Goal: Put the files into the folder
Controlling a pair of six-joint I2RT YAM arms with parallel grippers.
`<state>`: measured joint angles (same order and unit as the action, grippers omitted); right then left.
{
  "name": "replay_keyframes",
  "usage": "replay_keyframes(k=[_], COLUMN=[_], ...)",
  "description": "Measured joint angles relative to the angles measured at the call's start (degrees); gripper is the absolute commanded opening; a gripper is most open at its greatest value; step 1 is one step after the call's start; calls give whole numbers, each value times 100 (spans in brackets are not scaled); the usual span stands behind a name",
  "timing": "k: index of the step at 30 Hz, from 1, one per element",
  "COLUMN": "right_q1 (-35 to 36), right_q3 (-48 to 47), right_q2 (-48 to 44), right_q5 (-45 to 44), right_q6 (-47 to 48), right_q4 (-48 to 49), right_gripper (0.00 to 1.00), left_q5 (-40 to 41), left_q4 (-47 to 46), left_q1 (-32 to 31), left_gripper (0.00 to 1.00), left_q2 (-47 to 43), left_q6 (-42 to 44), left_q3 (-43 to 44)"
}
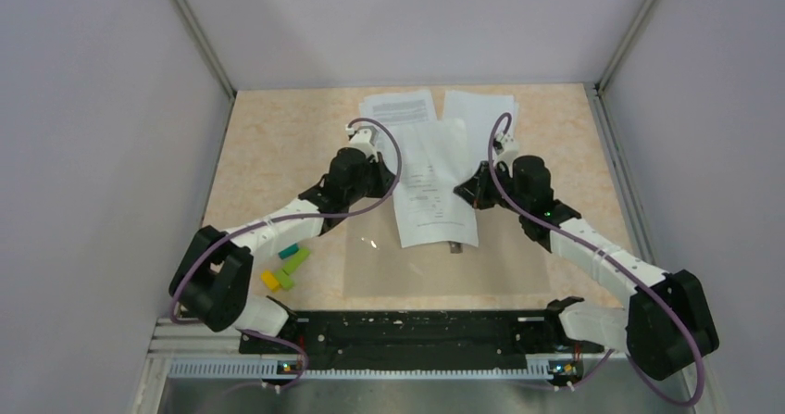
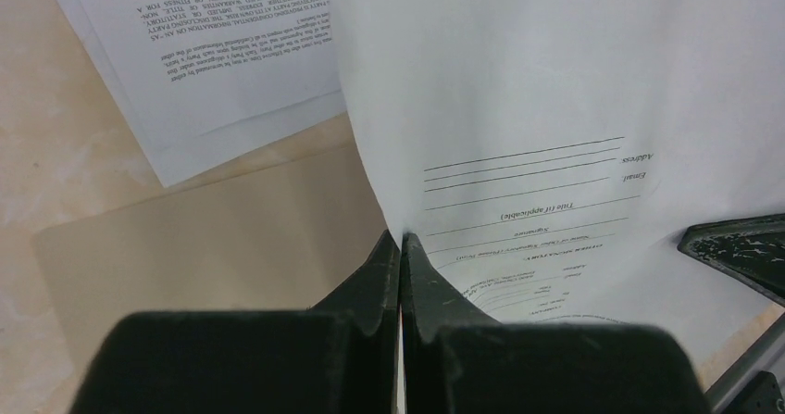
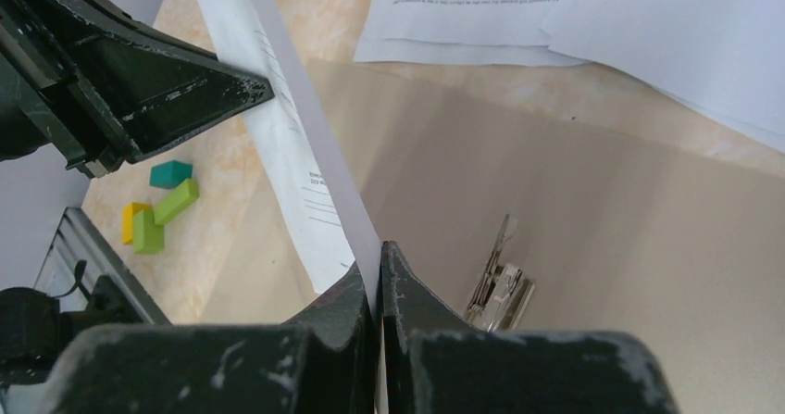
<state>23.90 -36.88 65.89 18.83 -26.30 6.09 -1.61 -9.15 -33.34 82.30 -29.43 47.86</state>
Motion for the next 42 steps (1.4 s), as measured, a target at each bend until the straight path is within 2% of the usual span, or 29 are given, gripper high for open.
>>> replay_keyframes(k=[10, 22, 36, 42], right_q1=[184, 369, 549, 710], right_q3=[424, 728, 846, 949], right_q2=[-13, -289, -304, -302], right_q5=[-236, -317, -291, -317], right_q6=[81, 125, 61, 11], right_q4=[507, 584, 636, 656], right_gripper=[0, 0, 0, 0], left_q5=[22, -70, -87, -42], left_q4=[-525, -1021, -1102, -933], left_q1=[4, -7, -7, -7], left_gripper=[0, 0, 0, 16], left_q2=[129, 199, 199, 192], left_q6=[-153, -402, -501, -516], left_q3=[-345, -758, -946, -1021])
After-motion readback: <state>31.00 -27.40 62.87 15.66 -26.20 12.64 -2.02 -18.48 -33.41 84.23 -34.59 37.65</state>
